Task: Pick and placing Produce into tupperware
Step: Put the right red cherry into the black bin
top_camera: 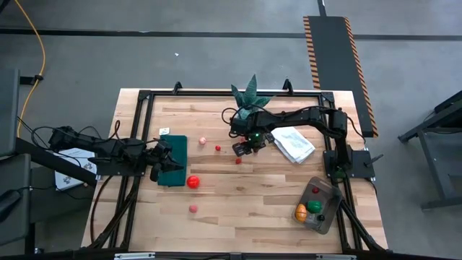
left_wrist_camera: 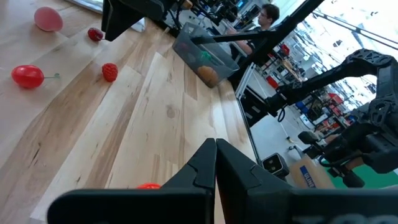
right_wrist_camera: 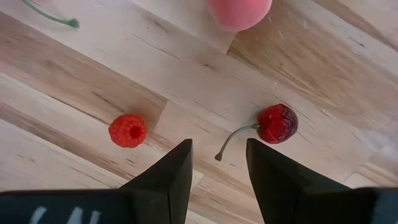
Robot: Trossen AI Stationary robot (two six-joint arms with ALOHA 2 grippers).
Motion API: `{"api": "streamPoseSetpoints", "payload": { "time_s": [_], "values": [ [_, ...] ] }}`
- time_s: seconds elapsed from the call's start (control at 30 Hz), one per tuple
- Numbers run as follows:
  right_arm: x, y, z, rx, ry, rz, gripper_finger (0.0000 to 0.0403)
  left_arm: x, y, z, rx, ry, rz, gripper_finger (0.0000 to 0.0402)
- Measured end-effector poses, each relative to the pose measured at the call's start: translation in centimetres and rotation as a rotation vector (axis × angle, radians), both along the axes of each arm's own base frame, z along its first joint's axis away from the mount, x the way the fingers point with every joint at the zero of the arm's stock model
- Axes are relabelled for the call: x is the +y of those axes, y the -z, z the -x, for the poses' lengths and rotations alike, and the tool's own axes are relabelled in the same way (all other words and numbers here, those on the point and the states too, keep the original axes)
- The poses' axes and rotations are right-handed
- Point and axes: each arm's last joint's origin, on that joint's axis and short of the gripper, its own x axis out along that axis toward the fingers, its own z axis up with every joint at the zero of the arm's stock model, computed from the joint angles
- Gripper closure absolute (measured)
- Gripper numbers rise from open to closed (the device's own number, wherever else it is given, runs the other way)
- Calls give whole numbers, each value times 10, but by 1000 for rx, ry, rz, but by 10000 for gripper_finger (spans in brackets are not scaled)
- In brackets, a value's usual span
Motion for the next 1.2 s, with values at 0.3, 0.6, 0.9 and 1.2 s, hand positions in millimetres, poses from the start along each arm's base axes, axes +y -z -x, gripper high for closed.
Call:
{"api": "streamPoseSetpoints", "payload": {
  "time_s": [0.3, 0.6, 0.9, 1.2],
  "values": [
    [0, 0, 0, 1, -5, 1, 264, 0, 0, 0, 0, 0, 0, 401],
    [0, 0, 0, 1, -8, 1, 299, 0, 0, 0, 0, 0, 0, 401],
    [0, 0, 0, 1, -9, 1, 301, 0, 0, 0, 0, 0, 0, 401],
    [0, 0, 0, 1, -9, 0, 301, 0, 0, 0, 0, 0, 0, 401]
  ]
}}
